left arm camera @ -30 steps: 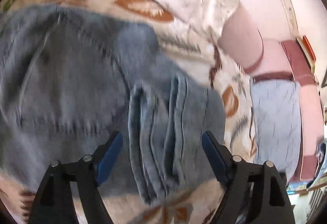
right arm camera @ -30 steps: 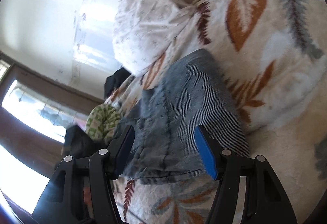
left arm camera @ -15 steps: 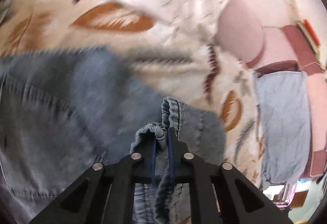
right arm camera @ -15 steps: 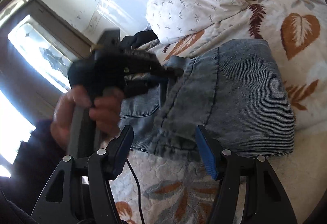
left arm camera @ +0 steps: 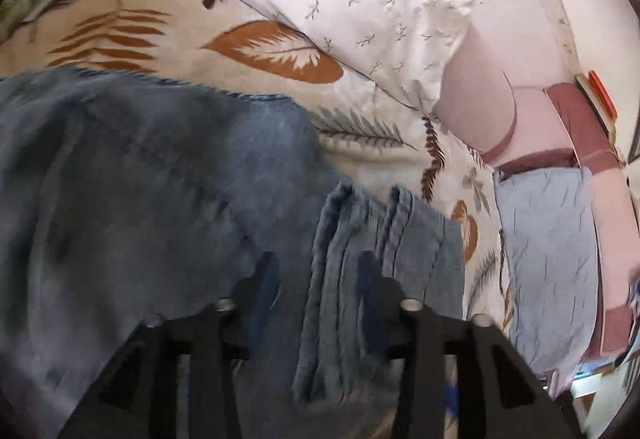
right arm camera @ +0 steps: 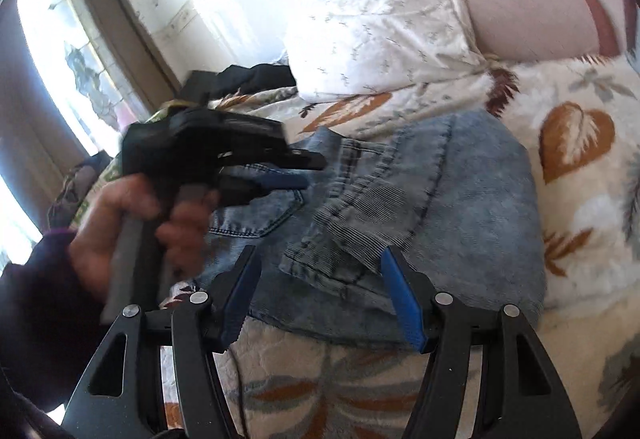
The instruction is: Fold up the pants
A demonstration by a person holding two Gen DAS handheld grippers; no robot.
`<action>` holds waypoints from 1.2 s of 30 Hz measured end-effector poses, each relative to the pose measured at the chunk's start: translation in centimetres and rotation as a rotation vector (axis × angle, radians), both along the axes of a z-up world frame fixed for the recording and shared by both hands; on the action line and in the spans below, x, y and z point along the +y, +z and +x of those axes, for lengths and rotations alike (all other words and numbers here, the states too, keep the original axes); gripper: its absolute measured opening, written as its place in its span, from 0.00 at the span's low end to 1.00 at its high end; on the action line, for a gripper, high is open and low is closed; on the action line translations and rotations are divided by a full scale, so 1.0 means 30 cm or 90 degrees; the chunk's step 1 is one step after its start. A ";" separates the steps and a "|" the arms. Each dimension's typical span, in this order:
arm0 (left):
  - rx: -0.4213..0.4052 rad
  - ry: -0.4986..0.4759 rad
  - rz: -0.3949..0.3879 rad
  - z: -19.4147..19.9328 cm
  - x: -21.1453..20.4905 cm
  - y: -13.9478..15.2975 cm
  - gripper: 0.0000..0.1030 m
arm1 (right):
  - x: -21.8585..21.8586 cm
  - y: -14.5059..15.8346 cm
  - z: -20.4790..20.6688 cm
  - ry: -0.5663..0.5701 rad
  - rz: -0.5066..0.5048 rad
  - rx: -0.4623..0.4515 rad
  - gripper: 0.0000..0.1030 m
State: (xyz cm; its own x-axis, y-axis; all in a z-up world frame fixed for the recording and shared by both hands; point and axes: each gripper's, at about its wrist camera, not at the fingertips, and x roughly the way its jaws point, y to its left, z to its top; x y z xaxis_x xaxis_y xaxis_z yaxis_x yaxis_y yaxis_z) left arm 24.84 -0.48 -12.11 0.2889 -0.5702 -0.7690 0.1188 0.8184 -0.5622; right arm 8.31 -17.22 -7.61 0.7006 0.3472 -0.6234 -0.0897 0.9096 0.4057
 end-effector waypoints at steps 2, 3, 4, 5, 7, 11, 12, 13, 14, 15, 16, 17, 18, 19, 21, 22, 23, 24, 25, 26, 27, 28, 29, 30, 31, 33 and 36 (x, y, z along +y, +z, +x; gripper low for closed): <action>-0.006 -0.013 -0.004 -0.064 0.028 0.000 0.45 | 0.027 0.001 0.029 0.012 -0.023 -0.011 0.60; -0.006 -0.017 -0.002 -0.095 0.041 -0.001 0.45 | 0.038 -0.004 0.044 0.017 -0.032 -0.011 0.60; -0.009 -0.018 0.000 -0.125 0.064 -0.002 0.45 | 0.046 -0.011 0.061 0.017 -0.042 -0.008 0.60; -0.016 -0.022 -0.005 -0.152 0.081 0.000 0.45 | 0.048 -0.020 0.076 0.015 -0.049 -0.003 0.59; -0.039 -0.033 -0.005 -0.191 0.115 0.011 0.45 | 0.049 -0.045 0.102 0.009 -0.060 0.011 0.55; -0.079 -0.019 0.086 -0.194 0.149 0.032 0.45 | 0.045 -0.092 0.156 0.003 -0.087 0.042 0.39; -0.089 -0.015 0.099 -0.195 0.161 0.043 0.45 | 0.046 -0.104 0.172 0.007 -0.090 0.053 0.35; -0.099 -0.016 0.110 -0.203 0.181 0.057 0.45 | 0.045 -0.114 0.186 0.007 -0.088 0.061 0.28; -0.108 -0.016 0.129 -0.210 0.192 0.071 0.45 | 0.044 -0.119 0.193 0.004 -0.083 0.066 0.18; -0.118 -0.011 0.152 -0.219 0.207 0.084 0.46 | 0.041 -0.125 0.200 0.002 -0.075 0.071 0.16; -0.127 -0.005 0.167 -0.227 0.225 0.094 0.48 | 0.040 -0.124 0.201 -0.001 -0.067 0.076 0.14; -0.139 0.001 0.179 -0.240 0.247 0.105 0.50 | 0.044 -0.116 0.196 -0.001 -0.061 0.078 0.14; -0.147 0.007 0.186 -0.254 0.269 0.114 0.51 | 0.048 -0.107 0.189 -0.001 -0.060 0.077 0.13; -0.149 0.016 0.191 -0.268 0.296 0.119 0.54 | 0.051 -0.093 0.179 -0.001 -0.053 0.076 0.13; -0.149 0.033 0.186 -0.297 0.352 0.126 0.54 | 0.056 -0.057 0.154 0.001 -0.020 0.070 0.13; -0.149 0.039 0.181 -0.309 0.368 0.128 0.54 | 0.066 -0.026 0.131 0.008 -0.005 0.057 0.13; -0.150 0.044 0.180 -0.321 0.386 0.132 0.54 | 0.083 0.002 0.112 0.020 -0.001 0.044 0.13; -0.153 0.048 0.181 -0.331 0.398 0.134 0.54 | 0.102 0.025 0.093 0.034 0.002 0.034 0.13; -0.154 0.049 0.184 -0.335 0.400 0.132 0.56 | 0.123 0.043 0.073 0.049 0.008 0.025 0.13; -0.154 0.048 0.186 -0.337 0.402 0.127 0.57 | 0.146 0.049 0.053 0.055 0.011 0.025 0.13; -0.151 0.052 0.191 -0.337 0.406 0.120 0.57 | 0.159 0.037 0.051 0.055 0.010 0.036 0.13; -0.150 0.054 0.192 -0.336 0.409 0.114 0.57 | 0.173 0.012 0.057 0.058 -0.001 0.054 0.13; -0.151 0.054 0.189 -0.338 0.411 0.110 0.57 | 0.186 -0.042 0.075 0.058 -0.024 0.087 0.16; -0.155 0.054 0.191 -0.341 0.412 0.108 0.57 | 0.184 -0.103 0.097 0.059 -0.020 0.133 0.17; -0.164 0.056 0.202 -0.347 0.415 0.107 0.57 | 0.165 -0.172 0.116 0.052 0.011 0.194 0.17; -0.196 0.060 0.223 -0.357 0.414 0.107 0.59 | 0.122 -0.174 0.100 0.030 0.084 0.180 0.21; -0.226 0.060 0.237 -0.368 0.404 0.098 0.60 | 0.103 -0.079 0.073 0.019 0.087 0.138 0.51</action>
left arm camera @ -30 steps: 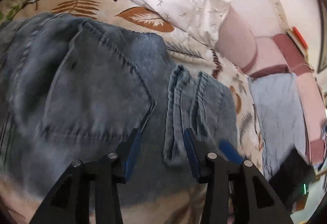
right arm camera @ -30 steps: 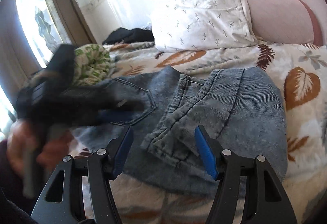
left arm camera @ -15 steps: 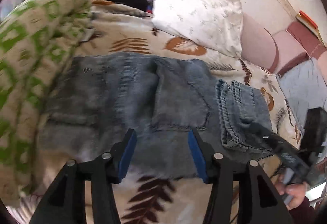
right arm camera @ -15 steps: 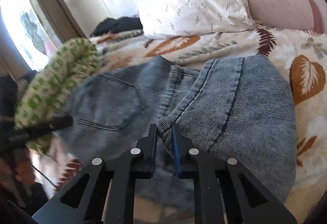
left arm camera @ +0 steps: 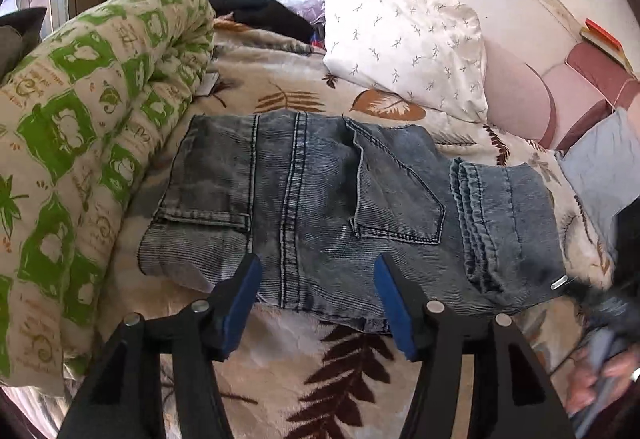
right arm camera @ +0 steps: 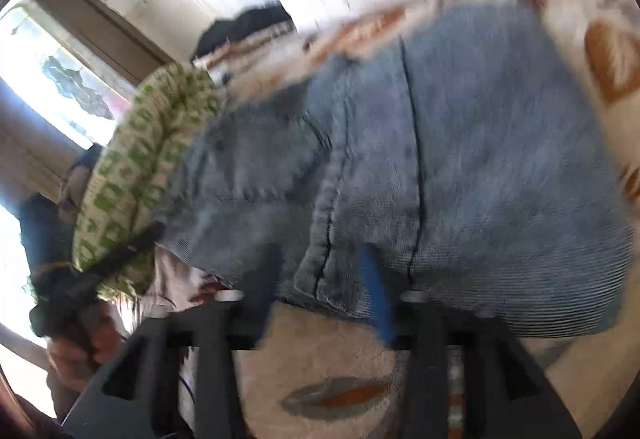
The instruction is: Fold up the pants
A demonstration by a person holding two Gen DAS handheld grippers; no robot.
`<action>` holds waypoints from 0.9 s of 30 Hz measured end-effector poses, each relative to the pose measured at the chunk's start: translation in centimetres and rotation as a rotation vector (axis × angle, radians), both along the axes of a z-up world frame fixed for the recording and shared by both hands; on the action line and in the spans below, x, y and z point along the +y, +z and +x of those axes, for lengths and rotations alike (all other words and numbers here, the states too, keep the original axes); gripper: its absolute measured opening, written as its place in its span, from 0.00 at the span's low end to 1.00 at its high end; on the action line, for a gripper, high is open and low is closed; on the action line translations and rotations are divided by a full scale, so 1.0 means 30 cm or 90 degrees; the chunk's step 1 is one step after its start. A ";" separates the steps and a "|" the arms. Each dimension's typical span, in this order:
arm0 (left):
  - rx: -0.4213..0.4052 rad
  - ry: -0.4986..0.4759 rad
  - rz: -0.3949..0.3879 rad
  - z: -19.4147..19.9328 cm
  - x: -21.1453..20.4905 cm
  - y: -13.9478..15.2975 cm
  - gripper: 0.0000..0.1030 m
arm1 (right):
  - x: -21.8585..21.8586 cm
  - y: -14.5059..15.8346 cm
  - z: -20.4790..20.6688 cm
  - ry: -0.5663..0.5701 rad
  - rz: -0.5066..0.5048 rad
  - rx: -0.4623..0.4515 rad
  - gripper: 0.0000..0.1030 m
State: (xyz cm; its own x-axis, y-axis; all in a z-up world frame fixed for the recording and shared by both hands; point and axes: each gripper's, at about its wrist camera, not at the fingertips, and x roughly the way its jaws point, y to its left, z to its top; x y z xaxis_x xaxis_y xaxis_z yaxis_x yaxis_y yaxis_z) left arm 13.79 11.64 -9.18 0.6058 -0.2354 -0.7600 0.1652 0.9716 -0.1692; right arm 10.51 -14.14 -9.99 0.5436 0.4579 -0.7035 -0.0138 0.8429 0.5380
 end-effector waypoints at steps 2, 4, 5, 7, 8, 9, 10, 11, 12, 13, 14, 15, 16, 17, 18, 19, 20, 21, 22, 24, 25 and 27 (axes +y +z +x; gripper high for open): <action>-0.030 -0.003 0.026 -0.012 -0.019 -0.001 0.63 | 0.000 0.070 -0.009 0.000 -0.012 -0.048 0.52; -0.049 -0.006 0.055 -0.023 -0.038 0.002 0.66 | -0.012 0.134 0.017 -0.029 -0.025 -0.084 0.54; -0.056 -0.010 0.059 -0.029 -0.043 0.006 0.69 | -0.020 0.139 0.039 -0.040 -0.030 -0.087 0.55; -0.059 -0.015 0.051 -0.034 -0.038 0.013 0.72 | -0.038 0.124 0.122 -0.065 -0.067 -0.063 0.55; -0.059 -0.010 0.044 -0.034 -0.027 0.015 0.72 | -0.044 0.105 0.167 -0.077 -0.087 -0.049 0.54; -0.057 -0.004 0.037 -0.031 -0.016 0.015 0.73 | -0.052 0.076 0.218 -0.084 -0.099 -0.033 0.53; -0.046 0.005 0.031 -0.025 0.002 0.010 0.73 | -0.056 0.045 0.272 -0.100 -0.117 -0.013 0.52; -0.030 0.019 0.028 -0.019 0.021 0.001 0.73 | -0.064 0.009 0.310 -0.118 -0.134 0.006 0.52; -0.011 0.033 0.022 -0.014 0.043 -0.012 0.73 | -0.077 -0.030 0.343 -0.127 -0.139 0.032 0.52; 0.003 0.042 0.010 -0.017 0.061 -0.023 0.73 | -0.096 -0.105 0.396 -0.131 -0.123 0.098 0.52; 0.017 0.054 -0.004 -0.022 0.084 -0.033 0.73 | -0.122 -0.147 0.413 -0.136 -0.109 0.125 0.54; 0.028 0.066 -0.017 -0.030 0.106 -0.041 0.73 | -0.125 -0.139 0.418 -0.144 -0.116 0.105 0.55; 0.035 0.078 -0.027 -0.039 0.130 -0.048 0.73 | -0.118 -0.123 0.422 -0.144 -0.136 0.092 0.57; 0.041 0.092 -0.034 -0.050 0.155 -0.054 0.73 | -0.107 -0.118 0.430 -0.133 -0.153 0.104 0.57; 0.045 0.110 -0.039 -0.063 0.181 -0.060 0.73 | -0.092 -0.108 0.434 -0.122 -0.178 0.111 0.57; 0.048 0.129 -0.047 -0.076 0.205 -0.065 0.73 | -0.083 -0.095 0.434 -0.116 -0.193 0.113 0.58; 0.053 0.149 -0.056 -0.090 0.229 -0.070 0.73 | -0.069 -0.072 0.432 -0.108 -0.204 0.112 0.58; 0.059 0.166 -0.064 -0.103 0.247 -0.078 0.73 | -0.051 -0.036 0.430 -0.096 -0.202 0.098 0.58; 0.066 0.183 -0.073 -0.118 0.264 -0.086 0.73 | -0.026 0.006 0.431 -0.080 -0.192 0.078 0.58; 0.079 0.203 -0.083 -0.141 0.279 -0.102 0.73 | 0.046 0.072 0.433 -0.040 -0.186 0.049 0.58; 0.085 0.214 -0.090 -0.150 0.287 -0.110 0.73 | 0.091 0.099 0.448 -0.017 -0.185 0.036 0.58; 0.092 0.224 -0.110 -0.155 0.299 -0.115 0.73 | 0.213 0.156 0.483 0.053 -0.188 0.008 0.58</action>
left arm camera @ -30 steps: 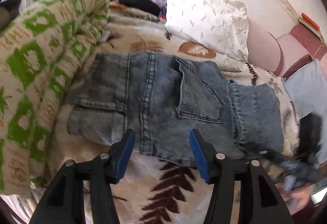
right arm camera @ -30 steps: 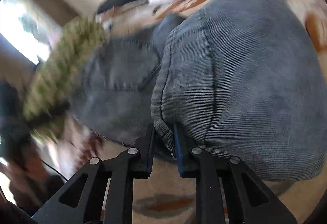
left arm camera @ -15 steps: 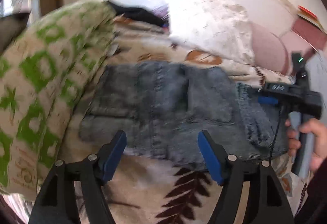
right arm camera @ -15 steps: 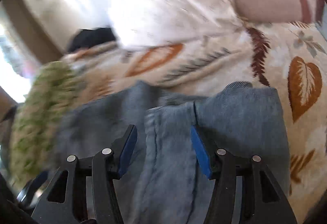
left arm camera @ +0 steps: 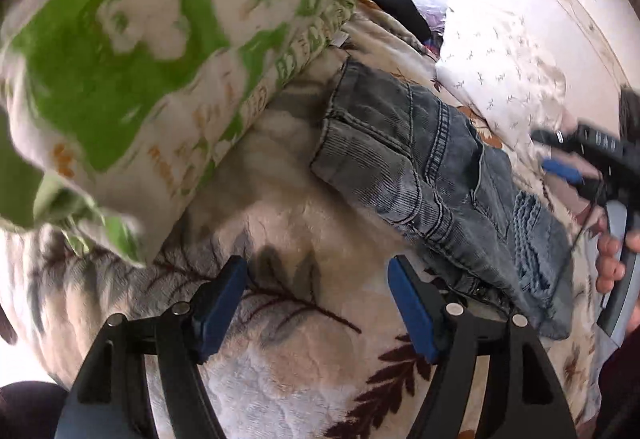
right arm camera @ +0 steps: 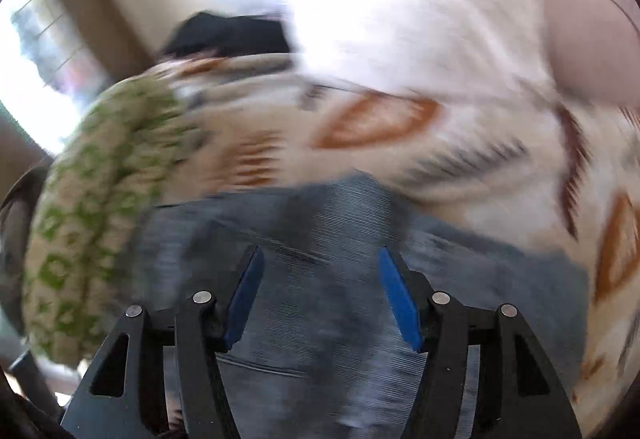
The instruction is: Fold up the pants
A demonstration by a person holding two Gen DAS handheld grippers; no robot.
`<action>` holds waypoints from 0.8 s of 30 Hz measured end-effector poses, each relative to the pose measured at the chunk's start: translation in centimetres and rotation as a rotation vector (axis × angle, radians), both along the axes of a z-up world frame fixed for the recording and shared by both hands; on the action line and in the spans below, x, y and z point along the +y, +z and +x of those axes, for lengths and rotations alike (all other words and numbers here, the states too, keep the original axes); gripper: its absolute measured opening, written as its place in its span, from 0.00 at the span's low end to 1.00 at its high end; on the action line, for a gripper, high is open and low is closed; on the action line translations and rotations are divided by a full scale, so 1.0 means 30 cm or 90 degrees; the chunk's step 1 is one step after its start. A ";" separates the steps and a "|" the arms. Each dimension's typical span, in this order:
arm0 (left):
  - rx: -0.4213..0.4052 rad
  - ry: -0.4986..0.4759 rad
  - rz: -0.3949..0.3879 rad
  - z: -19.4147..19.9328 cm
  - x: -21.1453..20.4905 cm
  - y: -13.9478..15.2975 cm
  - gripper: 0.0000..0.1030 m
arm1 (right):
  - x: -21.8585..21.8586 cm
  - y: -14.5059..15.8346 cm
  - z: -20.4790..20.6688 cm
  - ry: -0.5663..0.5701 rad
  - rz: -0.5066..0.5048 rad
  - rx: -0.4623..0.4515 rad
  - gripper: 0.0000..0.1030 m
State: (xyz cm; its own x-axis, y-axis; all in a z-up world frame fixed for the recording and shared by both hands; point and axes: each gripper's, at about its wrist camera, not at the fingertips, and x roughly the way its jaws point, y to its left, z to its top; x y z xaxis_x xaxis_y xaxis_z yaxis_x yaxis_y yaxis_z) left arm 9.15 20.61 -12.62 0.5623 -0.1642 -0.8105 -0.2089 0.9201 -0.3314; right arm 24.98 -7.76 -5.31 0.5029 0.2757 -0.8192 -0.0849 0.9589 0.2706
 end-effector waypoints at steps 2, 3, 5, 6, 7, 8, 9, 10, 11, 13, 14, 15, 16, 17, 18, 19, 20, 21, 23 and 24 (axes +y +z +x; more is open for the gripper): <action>-0.009 0.026 -0.026 -0.006 0.030 0.004 0.73 | 0.120 0.030 0.032 0.076 0.006 -0.005 0.59; -0.017 0.041 -0.040 -0.009 0.046 0.009 0.74 | 0.168 0.036 0.052 0.104 0.010 -0.006 0.59; -0.025 0.062 -0.064 -0.016 0.071 0.015 0.79 | 0.279 0.037 0.093 0.157 0.010 -0.005 0.62; -0.026 0.066 -0.075 -0.018 0.077 0.016 0.79 | 0.327 0.032 0.108 0.177 0.005 -0.001 0.62; -0.027 0.066 -0.081 -0.018 0.079 0.015 0.79 | 0.379 0.023 0.126 0.199 0.000 0.005 0.62; -0.027 0.065 -0.081 -0.017 0.080 0.013 0.80 | 0.422 0.010 0.133 0.215 -0.002 0.013 0.62; -0.025 0.063 -0.077 -0.016 0.078 0.011 0.80 | 0.455 -0.006 0.148 0.230 -0.003 0.022 0.62; -0.020 0.061 -0.076 -0.010 0.070 0.006 0.80 | 0.500 -0.022 0.166 0.250 -0.006 0.030 0.62; -0.016 0.061 -0.080 -0.008 0.070 0.001 0.80 | 0.527 -0.036 0.176 0.260 -0.009 0.032 0.62; -0.012 0.068 -0.079 -0.002 0.072 -0.007 0.80 | 0.595 -0.061 0.207 0.291 -0.017 0.037 0.62; -0.011 0.072 -0.076 0.000 0.074 -0.010 0.80 | 0.628 -0.071 0.219 0.299 -0.022 0.038 0.62; -0.011 0.074 -0.076 0.001 0.075 -0.013 0.80 | 0.655 -0.082 0.228 0.309 -0.026 0.041 0.62; -0.010 0.074 -0.076 0.019 0.072 -0.015 0.80 | 0.686 -0.098 0.236 0.325 -0.032 0.046 0.63; -0.009 0.075 -0.076 0.018 0.073 -0.018 0.80 | 0.709 -0.115 0.244 0.336 -0.045 0.051 0.67; -0.005 0.075 -0.076 0.020 0.073 -0.022 0.80 | 0.729 -0.135 0.251 0.347 -0.061 0.059 0.68; 0.000 0.076 -0.075 0.024 0.073 -0.027 0.80 | 0.749 -0.167 0.261 0.360 -0.082 0.074 0.69; 0.003 0.077 -0.073 0.031 0.073 -0.031 0.80 | 0.755 -0.192 0.269 0.363 -0.093 0.084 0.69; 0.004 0.078 -0.072 0.038 0.072 -0.033 0.80 | 0.757 -0.217 0.276 0.362 -0.100 0.093 0.68; 0.001 0.080 -0.071 0.041 0.074 -0.032 0.80 | 0.758 -0.276 0.289 0.352 -0.133 0.125 0.40; 0.000 0.083 -0.071 0.039 0.077 -0.031 0.80 | 0.758 -0.290 0.289 0.345 -0.158 0.125 0.34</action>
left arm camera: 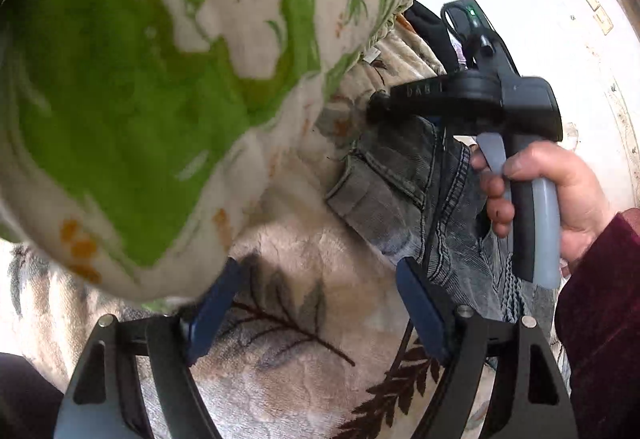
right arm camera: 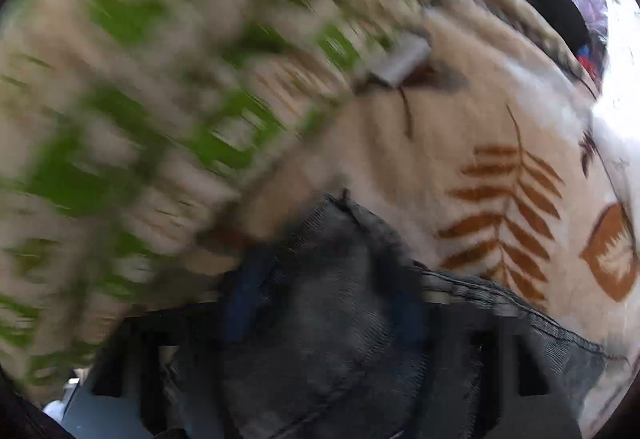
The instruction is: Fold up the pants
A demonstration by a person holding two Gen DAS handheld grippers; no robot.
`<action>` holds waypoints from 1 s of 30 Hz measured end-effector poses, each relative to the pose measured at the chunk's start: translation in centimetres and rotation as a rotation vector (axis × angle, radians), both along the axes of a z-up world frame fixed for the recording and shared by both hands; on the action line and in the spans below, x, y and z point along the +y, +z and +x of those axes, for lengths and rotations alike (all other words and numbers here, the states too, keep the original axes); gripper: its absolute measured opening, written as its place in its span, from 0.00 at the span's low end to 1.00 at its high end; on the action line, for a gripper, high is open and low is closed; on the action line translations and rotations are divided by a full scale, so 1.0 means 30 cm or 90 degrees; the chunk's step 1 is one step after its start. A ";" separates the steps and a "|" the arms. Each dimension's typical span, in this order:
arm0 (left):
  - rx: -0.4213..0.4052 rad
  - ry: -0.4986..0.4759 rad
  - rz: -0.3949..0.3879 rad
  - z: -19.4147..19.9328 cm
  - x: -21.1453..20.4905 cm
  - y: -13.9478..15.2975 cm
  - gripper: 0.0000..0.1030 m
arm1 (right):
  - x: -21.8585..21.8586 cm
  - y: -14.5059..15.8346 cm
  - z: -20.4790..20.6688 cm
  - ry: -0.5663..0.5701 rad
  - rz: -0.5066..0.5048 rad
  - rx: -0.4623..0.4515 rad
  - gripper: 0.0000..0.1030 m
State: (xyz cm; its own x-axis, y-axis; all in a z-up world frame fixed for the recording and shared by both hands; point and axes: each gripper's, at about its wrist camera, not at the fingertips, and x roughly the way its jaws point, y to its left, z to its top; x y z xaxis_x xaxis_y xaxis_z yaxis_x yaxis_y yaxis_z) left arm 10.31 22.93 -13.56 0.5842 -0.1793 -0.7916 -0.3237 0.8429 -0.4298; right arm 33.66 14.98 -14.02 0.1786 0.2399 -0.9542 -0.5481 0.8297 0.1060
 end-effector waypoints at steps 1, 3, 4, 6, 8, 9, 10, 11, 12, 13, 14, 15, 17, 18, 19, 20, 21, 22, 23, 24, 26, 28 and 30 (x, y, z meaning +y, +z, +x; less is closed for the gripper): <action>0.000 0.002 -0.001 0.012 0.001 -0.001 0.80 | -0.003 0.001 -0.004 -0.002 -0.003 -0.010 0.27; 0.000 0.006 -0.001 0.019 0.005 -0.002 0.80 | -0.026 0.023 -0.014 -0.013 0.011 -0.022 0.17; -0.001 0.007 0.001 0.016 0.009 -0.004 0.80 | -0.038 0.035 -0.019 -0.020 0.016 -0.029 0.14; -0.004 0.008 0.007 0.014 0.009 -0.002 0.80 | -0.064 0.076 -0.045 -0.027 0.029 -0.058 0.13; -0.009 0.007 0.015 -0.011 -0.004 0.002 0.80 | -0.093 0.110 -0.069 -0.038 0.044 -0.071 0.12; -0.011 0.006 0.017 -0.011 -0.011 0.005 0.80 | -0.111 0.128 -0.083 -0.046 0.052 -0.079 0.12; -0.013 0.004 0.019 -0.011 -0.028 0.012 0.80 | -0.130 0.145 -0.094 -0.053 0.060 -0.085 0.11; -0.015 0.002 0.022 -0.012 -0.045 0.011 0.80 | -0.152 0.162 -0.105 -0.066 0.073 -0.094 0.11; -0.017 0.000 0.024 -0.014 -0.052 0.013 0.80 | -0.174 0.182 -0.114 -0.077 0.084 -0.101 0.11; -0.020 -0.004 0.026 -0.017 -0.060 0.016 0.80 | -0.191 0.201 -0.123 -0.086 0.094 -0.108 0.11; -0.022 -0.007 0.029 -0.020 -0.070 0.018 0.80 | -0.225 0.228 -0.132 -0.097 0.113 -0.112 0.11; -0.025 -0.011 0.033 -0.024 -0.080 0.021 0.80 | -0.248 0.246 -0.146 -0.106 0.128 -0.117 0.11; -0.033 -0.022 0.036 -0.027 -0.103 0.025 0.80 | -0.308 0.290 -0.183 -0.129 0.158 -0.136 0.10; -0.037 -0.033 0.035 -0.027 -0.117 0.028 0.80 | -0.321 0.308 -0.191 -0.137 0.171 -0.143 0.10; -0.042 -0.041 0.037 -0.028 -0.130 0.032 0.80 | -0.355 0.327 -0.209 -0.150 0.189 -0.150 0.10; -0.052 -0.046 0.040 -0.029 -0.137 0.036 0.82 | -0.382 0.348 -0.230 -0.160 0.201 -0.157 0.09; -0.062 -0.055 0.040 -0.027 -0.147 0.040 0.84 | -0.401 0.362 -0.236 -0.166 0.209 -0.163 0.09; -0.073 -0.070 0.034 -0.019 -0.160 0.045 0.86 | -0.429 0.378 -0.255 -0.172 0.220 -0.171 0.09; -0.083 -0.079 0.027 -0.012 -0.168 0.051 0.88 | -0.444 0.388 -0.255 -0.176 0.227 -0.175 0.09; -0.093 -0.084 0.023 0.000 -0.175 0.068 0.89 | -0.463 0.397 -0.265 -0.178 0.232 -0.178 0.09; -0.117 -0.089 0.018 0.019 -0.182 0.084 0.92 | -0.489 0.408 -0.276 -0.182 0.236 -0.183 0.09; -0.125 -0.082 0.006 0.044 -0.162 0.092 0.93 | -0.506 0.406 -0.273 -0.187 0.244 -0.178 0.09; -0.119 -0.063 -0.029 0.054 -0.150 0.077 0.93 | -0.505 0.407 -0.268 -0.190 0.245 -0.179 0.09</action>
State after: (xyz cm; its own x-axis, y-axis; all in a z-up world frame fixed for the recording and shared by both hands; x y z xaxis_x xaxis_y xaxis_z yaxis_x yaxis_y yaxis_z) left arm 11.92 18.44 -11.25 0.6976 -0.2762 -0.6612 -0.1521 0.8446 -0.5133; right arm 25.61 -0.18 -1.82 0.5269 0.4611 -0.7139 -0.3466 0.8836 0.3148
